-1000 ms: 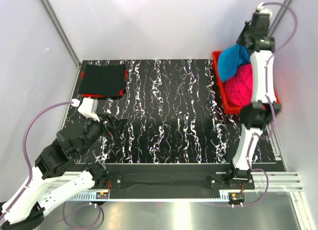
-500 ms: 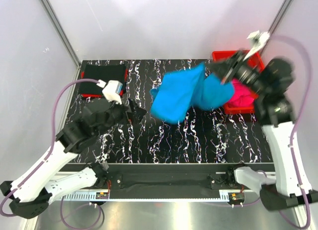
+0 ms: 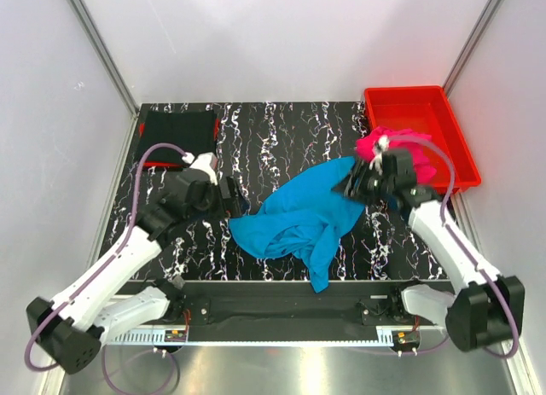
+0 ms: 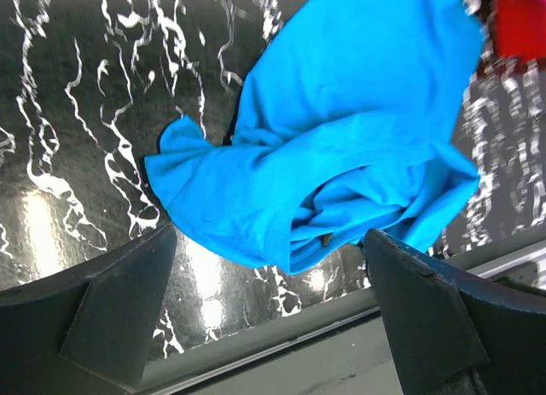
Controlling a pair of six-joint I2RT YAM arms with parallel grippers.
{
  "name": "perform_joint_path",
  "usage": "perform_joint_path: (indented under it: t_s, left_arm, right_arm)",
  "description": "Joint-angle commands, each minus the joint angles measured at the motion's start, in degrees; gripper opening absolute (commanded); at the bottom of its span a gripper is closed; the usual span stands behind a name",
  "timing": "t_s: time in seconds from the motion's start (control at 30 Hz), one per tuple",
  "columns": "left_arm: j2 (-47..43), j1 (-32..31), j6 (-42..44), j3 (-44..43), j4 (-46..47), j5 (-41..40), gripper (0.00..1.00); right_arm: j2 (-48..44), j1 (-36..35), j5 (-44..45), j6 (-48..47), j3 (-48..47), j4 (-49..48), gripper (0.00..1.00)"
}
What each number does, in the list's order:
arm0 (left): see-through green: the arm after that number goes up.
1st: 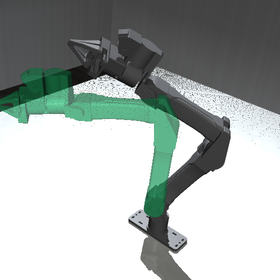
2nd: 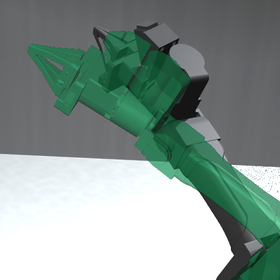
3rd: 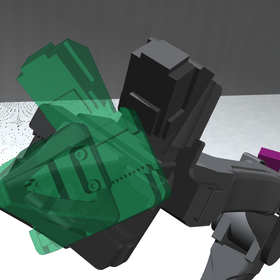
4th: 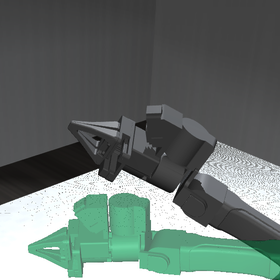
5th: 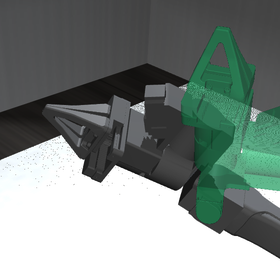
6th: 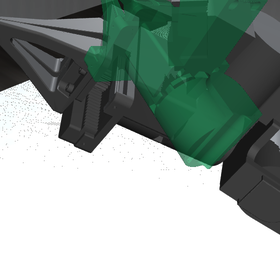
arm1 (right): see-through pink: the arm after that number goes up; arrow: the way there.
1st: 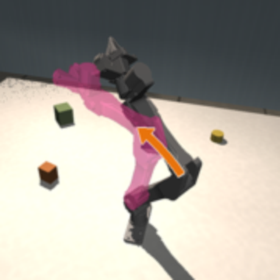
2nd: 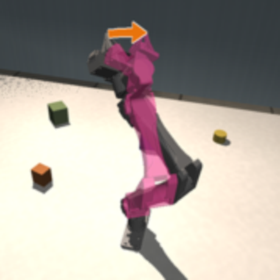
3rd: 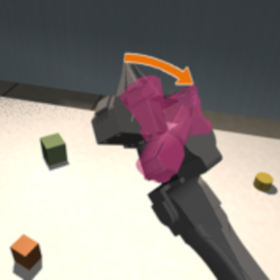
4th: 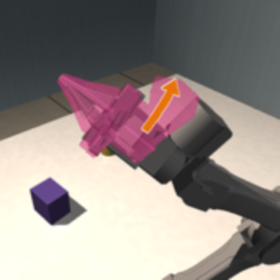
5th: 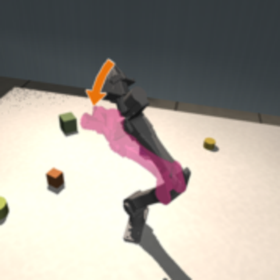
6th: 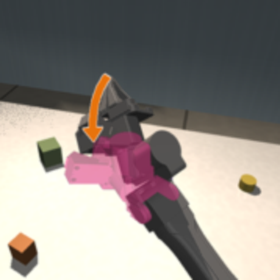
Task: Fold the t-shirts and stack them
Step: Move the tshirt to the center of the board, then flatten the tshirt out
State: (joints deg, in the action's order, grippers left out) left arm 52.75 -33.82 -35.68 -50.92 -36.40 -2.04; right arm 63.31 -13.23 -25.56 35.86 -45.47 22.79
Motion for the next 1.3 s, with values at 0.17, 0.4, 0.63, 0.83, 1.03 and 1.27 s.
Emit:
perform_joint_path:
  t_s: [0.17,0.4,0.63,0.83,1.03,1.27]
  left_arm:
    - [6.13,-0.28,-0.62,3.54,6.6,0.02,0.99]
    - [11.58,-3.26,-0.62,4.95,11.17,1.69,0.99]
    - [19.22,-6.69,1.23,3.54,16.8,4.24,0.99]
    - [23.18,-6.96,0.88,3.54,23.04,8.46,0.99]
    - [27.22,-6.96,2.37,0.56,23.48,8.73,0.99]
    - [25.04,-7.57,-1.85,1.87,25.16,9.17,0.97]
  right_arm:
    - [16.83,11.61,32.07,-4.66,-33.17,14.04,0.61]
    - [41.49,19.02,37.34,-3.87,-50.04,18.6,0.69]
    - [58.05,21.05,34.7,-3.34,-64.62,18.43,0.65]
    - [63.69,24.13,37.51,-5.0,-76.93,19.84,0.0]
    - [60.27,27.03,43.22,-5.19,-80.57,16.33,0.0]
    - [63.25,27.12,49.74,-4.04,-77.22,12.64,0.0]
